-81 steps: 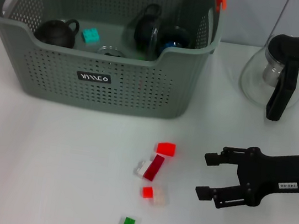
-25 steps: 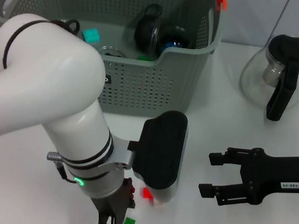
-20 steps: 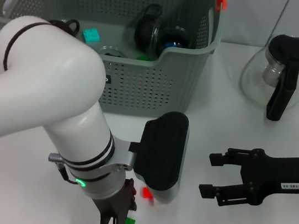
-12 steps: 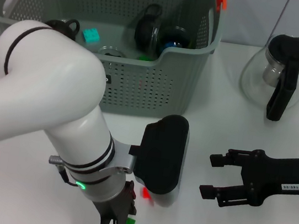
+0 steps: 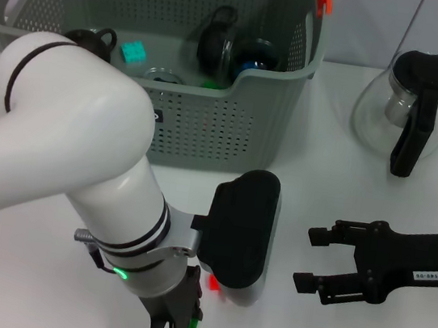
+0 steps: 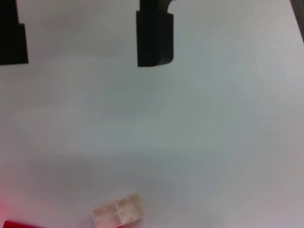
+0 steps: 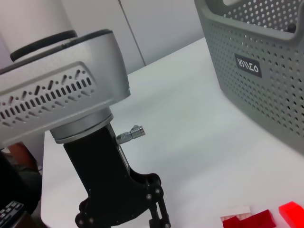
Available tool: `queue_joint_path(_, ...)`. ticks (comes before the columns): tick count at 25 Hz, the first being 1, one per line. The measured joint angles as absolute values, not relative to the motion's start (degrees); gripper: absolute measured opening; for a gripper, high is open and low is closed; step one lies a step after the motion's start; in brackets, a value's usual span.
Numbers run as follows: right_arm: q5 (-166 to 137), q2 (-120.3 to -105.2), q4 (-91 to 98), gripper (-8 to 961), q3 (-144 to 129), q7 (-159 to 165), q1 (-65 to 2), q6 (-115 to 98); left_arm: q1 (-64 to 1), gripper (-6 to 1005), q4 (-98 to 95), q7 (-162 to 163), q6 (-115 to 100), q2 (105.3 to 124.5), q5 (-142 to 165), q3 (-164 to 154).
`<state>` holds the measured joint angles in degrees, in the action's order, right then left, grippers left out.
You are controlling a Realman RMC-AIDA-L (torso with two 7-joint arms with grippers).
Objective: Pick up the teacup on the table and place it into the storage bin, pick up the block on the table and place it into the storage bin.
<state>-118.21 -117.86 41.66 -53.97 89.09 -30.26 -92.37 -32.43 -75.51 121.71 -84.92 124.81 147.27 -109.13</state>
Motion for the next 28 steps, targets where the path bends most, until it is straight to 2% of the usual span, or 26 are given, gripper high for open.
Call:
queue_joint_path(1, -118.2, -117.86, 41.7, 917, -54.0, 89.1, -30.3, -92.3, -32.4, 541, -75.5, 121.6, -85.0, 124.81, 147.3, -109.0)
queue_joint_path(4, -118.2, -117.86, 41.7, 917, -54.0, 89.0, -30.2, -92.2, -32.4, 404, -75.4, 121.6, -85.1, 124.81, 147.3, -108.9)
queue_joint_path(13, -118.2, -117.5, 41.7, 917, -53.5, 89.0, -30.2, -92.2, -31.2, 403, -89.0, 123.0, -95.9, 124.73, 133.7, -94.4)
queue_joint_path(16, -118.2, -117.37, 41.7, 917, -53.4, 89.0, -30.2, -92.4, -33.8, 403, -92.2, 125.0, -99.3, 124.18, 118.1, -69.1)
queue_joint_path(19, -118.2, -117.33, 41.7, 917, -53.4, 89.0, -30.2, -92.6, -37.1, 402, -88.6, 123.6, -95.7, 123.64, 114.6, -55.4)
queue_joint_path(23, -118.2, -117.33, 41.7, 917, -53.6, 89.1, -30.1, -92.6, -41.7, 403, -78.1, 124.3, -79.1, 120.91, 120.6, -50.5)
queue_joint_path(26, -118.2, -117.45, 41.7, 916, -53.7, 89.1, -30.3, -92.6, -43.4, 404, -73.7, 124.9, -73.4, 120.54, 124.6, -51.6)
queue_joint_path(28, -118.2, -117.49, 41.7, 916, -53.7, 89.1, -30.4, -92.6, -44.5, 467, -70.9, 125.4, -70.1, 120.55, 127.2, -52.1)
